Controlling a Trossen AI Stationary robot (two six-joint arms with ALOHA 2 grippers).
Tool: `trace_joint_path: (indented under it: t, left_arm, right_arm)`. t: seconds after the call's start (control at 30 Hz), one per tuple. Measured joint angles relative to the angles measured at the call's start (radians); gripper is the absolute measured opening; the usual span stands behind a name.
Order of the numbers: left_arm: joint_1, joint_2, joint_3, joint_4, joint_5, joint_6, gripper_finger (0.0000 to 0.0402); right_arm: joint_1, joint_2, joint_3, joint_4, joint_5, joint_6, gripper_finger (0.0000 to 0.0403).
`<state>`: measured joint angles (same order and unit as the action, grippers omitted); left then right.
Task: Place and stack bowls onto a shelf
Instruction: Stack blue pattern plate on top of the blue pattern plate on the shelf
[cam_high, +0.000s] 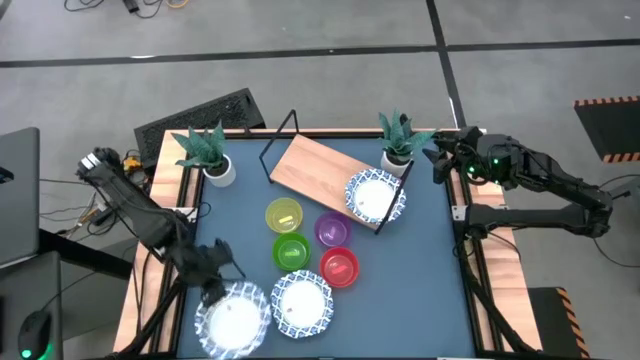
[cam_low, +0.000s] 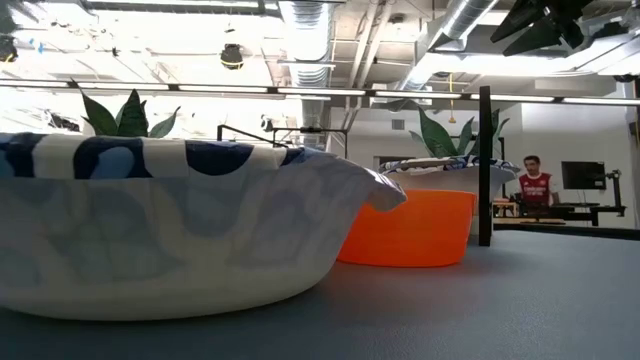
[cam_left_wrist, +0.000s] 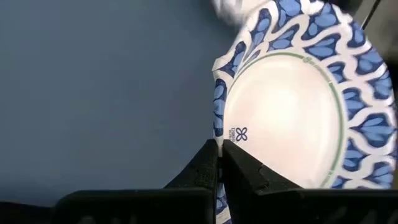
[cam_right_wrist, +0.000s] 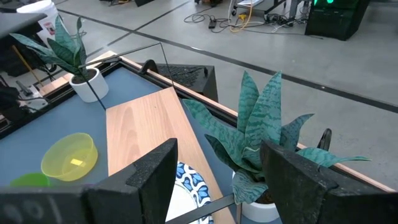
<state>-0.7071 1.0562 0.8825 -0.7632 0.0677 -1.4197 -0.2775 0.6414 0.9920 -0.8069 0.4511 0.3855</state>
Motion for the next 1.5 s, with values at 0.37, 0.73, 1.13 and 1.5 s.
trace_joint_path:
  t: [0.37, 0.73, 1.13, 1.5]
  left_arm:
    - [0.241, -0.107, 0.009, -0.049, -0.430, -0.344, 0.0000]
    - [0.633, 0.000, 0.092, 0.083, -0.516, -0.019, 0.0000]
    - [0.834, 0.350, 0.360, 0.143, -0.443, 0.384, 0.0000]
    - [0.918, 0.685, 0.682, 0.210, -0.473, 0.581, 0.0000]
  right_arm:
    - [0.000, 0.000, 0.000, 0.000, 0.000, 0.000, 0.0256]
    - [0.000, 0.000, 0.000, 0.000, 0.000, 0.000, 0.0256]
    - [0.000, 0.000, 0.000, 0.000, 0.000, 0.000, 0.0256]
    - [0.000, 0.000, 0.000, 0.000, 0.003, -0.001, 0.0256]
